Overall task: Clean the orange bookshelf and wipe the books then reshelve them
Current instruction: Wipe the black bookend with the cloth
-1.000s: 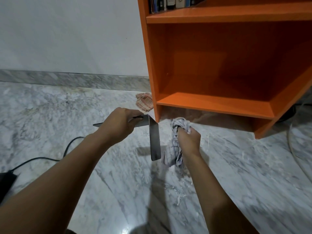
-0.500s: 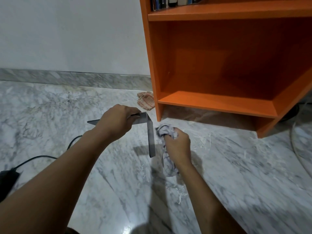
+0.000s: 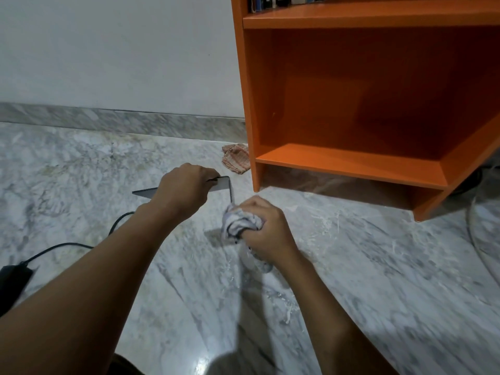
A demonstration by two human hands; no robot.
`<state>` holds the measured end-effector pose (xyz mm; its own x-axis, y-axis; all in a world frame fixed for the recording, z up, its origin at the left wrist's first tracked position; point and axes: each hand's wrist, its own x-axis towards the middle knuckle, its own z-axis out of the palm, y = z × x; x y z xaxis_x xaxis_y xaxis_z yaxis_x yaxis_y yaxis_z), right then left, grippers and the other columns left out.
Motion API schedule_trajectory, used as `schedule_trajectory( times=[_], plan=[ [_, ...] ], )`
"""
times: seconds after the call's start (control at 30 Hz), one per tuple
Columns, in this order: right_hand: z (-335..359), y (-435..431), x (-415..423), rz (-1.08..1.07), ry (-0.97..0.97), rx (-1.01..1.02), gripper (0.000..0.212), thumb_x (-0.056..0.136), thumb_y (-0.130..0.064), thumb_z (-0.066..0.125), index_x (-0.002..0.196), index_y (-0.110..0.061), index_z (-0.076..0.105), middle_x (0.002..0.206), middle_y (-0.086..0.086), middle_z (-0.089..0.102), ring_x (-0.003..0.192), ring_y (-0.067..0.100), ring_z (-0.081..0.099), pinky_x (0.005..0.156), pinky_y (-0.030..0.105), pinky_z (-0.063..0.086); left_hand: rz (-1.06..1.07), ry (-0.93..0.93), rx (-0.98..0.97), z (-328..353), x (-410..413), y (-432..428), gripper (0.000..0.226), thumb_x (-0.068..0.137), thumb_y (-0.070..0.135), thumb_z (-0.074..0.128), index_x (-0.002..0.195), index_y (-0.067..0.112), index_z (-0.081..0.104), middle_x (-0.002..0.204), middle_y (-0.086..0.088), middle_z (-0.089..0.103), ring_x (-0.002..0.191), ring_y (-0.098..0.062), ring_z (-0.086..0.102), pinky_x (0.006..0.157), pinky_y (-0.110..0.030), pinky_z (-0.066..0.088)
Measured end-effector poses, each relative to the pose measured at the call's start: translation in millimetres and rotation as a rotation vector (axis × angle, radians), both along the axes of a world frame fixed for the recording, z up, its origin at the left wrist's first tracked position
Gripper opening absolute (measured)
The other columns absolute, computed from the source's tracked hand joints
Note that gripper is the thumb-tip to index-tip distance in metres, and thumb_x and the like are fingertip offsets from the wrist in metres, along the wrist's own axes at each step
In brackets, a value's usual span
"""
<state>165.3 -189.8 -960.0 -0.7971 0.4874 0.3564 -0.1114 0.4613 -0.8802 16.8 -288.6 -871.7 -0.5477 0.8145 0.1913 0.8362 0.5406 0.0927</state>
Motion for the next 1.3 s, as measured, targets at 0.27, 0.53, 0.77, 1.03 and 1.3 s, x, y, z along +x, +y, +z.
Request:
schedule_trajectory(
  times=[0.27, 0.53, 0.77, 1.03, 1.3],
  plan=[
    [-22, 12, 14, -0.242, -0.318, -0.430, 0.028, 0.086, -0.011, 0.054, 0.058, -0.017, 0.054, 0.050, -0.008, 0.049, 0.045, 0.010, 0.044, 0.048, 0.027, 0.039, 0.003, 0.029, 0.183, -3, -5, -12, 0.019, 0.098, 0.020, 0.056, 0.102, 0.016, 0.074, 0.072, -0.010, 0.069, 0.064, -0.033, 0.060, 0.052, -0.033, 0.041],
    [19, -10, -1, -0.261, 0.017, -0.505, 0.025, 0.091, -0.001, 0.052, 0.106, -0.015, 0.066, 0.093, 0.001, 0.067, 0.071, 0.005, 0.062, 0.062, 0.014, 0.049, -0.103, -0.111, 0.249, -10, 0, -3, 0.018, 0.095, 0.017, 0.061, 0.105, 0.013, 0.076, 0.088, -0.010, 0.076, 0.073, -0.029, 0.070, 0.063, -0.044, 0.055],
    [-33, 10, 1, -0.528, -0.360, -0.705, 0.022, 0.091, -0.006, 0.048, 0.073, -0.013, 0.058, 0.069, 0.005, 0.056, 0.055, 0.015, 0.045, 0.045, 0.021, 0.033, -0.108, -0.243, 0.296, -8, 10, -7, 0.020, 0.093, 0.010, 0.063, 0.109, 0.008, 0.075, 0.104, -0.005, 0.075, 0.086, -0.010, 0.067, 0.072, -0.009, 0.045],
    [19, 2, -7, -0.426, -0.004, -0.506, 0.012, 0.089, -0.005, 0.057, 0.083, -0.012, 0.065, 0.077, 0.005, 0.061, 0.051, -0.001, 0.048, 0.046, 0.008, 0.038, -0.092, -0.310, 0.177, -10, 8, -11, 0.020, 0.093, 0.011, 0.064, 0.109, 0.011, 0.075, 0.104, -0.004, 0.075, 0.092, -0.016, 0.070, 0.069, -0.004, 0.041],
    [-22, 32, -8, -0.496, -0.379, -0.613, 0.018, 0.091, -0.009, 0.051, 0.076, -0.013, 0.061, 0.076, 0.007, 0.060, 0.065, 0.020, 0.054, 0.056, 0.024, 0.038, -0.157, -0.376, 0.207, -7, 25, -8, 0.021, 0.092, 0.009, 0.064, 0.110, 0.010, 0.075, 0.107, -0.001, 0.073, 0.099, 0.001, 0.061, 0.077, 0.001, 0.043]
  ],
)
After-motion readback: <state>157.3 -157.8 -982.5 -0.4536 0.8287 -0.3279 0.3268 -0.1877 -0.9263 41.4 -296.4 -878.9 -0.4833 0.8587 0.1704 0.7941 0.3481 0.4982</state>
